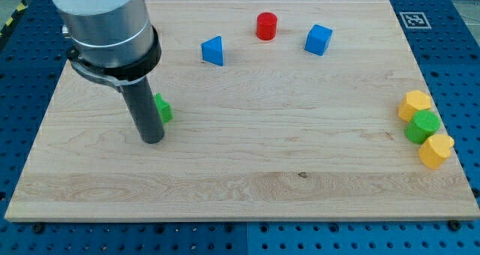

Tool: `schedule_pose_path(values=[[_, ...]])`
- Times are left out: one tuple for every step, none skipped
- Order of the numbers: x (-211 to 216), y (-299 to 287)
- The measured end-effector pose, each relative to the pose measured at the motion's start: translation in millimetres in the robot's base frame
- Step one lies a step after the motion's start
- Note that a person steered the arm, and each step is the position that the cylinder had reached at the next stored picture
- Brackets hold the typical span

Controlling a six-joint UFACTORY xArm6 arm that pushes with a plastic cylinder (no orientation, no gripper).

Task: Move the green star towards the center of the board

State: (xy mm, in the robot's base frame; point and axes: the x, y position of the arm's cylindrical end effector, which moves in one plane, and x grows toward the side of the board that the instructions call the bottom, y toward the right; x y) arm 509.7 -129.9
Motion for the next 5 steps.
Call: schedule_pose_path(values=[[-13,-22],[-33,-43],[-50,-48],[-39,-6],[-16,-5]])
